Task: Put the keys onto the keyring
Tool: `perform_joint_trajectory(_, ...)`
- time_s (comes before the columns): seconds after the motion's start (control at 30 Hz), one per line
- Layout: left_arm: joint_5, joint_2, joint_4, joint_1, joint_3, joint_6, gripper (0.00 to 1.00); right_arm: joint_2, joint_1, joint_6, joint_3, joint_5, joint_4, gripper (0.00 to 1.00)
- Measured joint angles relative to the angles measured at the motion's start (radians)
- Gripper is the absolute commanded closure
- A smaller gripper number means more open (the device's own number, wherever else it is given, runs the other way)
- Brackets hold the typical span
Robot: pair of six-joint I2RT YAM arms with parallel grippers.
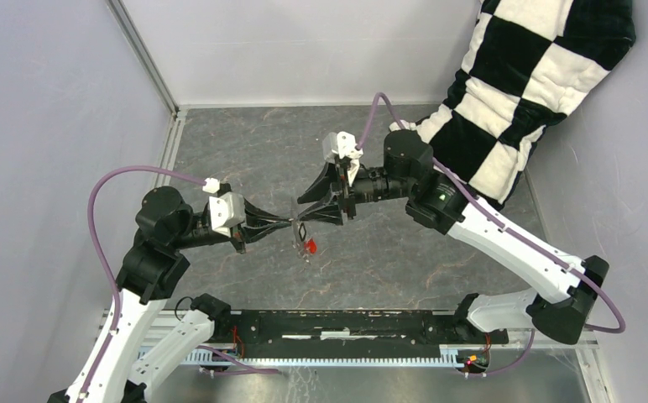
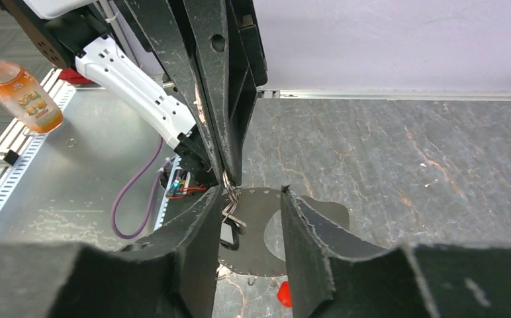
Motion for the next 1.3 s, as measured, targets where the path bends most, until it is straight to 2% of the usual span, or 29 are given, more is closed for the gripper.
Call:
perform_joint_trajectory(0.3,0.0,0.002,0.0,0.0,0.0,0.0,0.98,0.034,0.016,0.031,-0.027,-0.042,0.055,0.82)
perform_joint_trajectory(0.4,0.0,0.002,0.0,0.0,0.0,0.0,0.98,0.035,0.016,0.034,-0.028,-0.056,0.062,0.84)
perform_joint_trajectory(0.53,-0.001,0.002,0.0,0.0,0.0,0.0,0.98,0.035,0.02,0.033,-0.029,-0.058,0.061,0.99)
perform_joint_trajectory(0.73,-0.002,0.003,-0.005,0.0,0.0,0.0,0.97,0.035,0.021,0.015,-0.029,-0.056,0.045,1.0)
perform_joint_trajectory(0.77,-0.001,0.003,-0.007,0.0,0.0,0.0,0.93,0.035,0.022,0.011,-0.029,-0.055,0.041,1.0)
perform_joint_trajectory(0.83,-0.001,0.004,-0.015,0.0,0.0,0.002,0.77,0.035,0.023,0.005,-0.026,-0.048,0.026,1.0)
perform_joint_trajectory(0.9,0.002,0.014,-0.048,0.0,0.008,0.029,0.71,0.038,0.028,-0.014,-0.008,-0.028,-0.023,1.0)
perform_joint_trajectory(1.17,0.014,0.135,-0.249,0.0,0.113,0.213,0.7,0.113,0.05,-0.087,0.114,0.058,-0.25,1.0)
perform_joint_trajectory(1.3,0.021,0.186,-0.335,0.0,0.144,0.274,0.75,0.148,0.076,-0.117,0.165,0.1,-0.335,1.0)
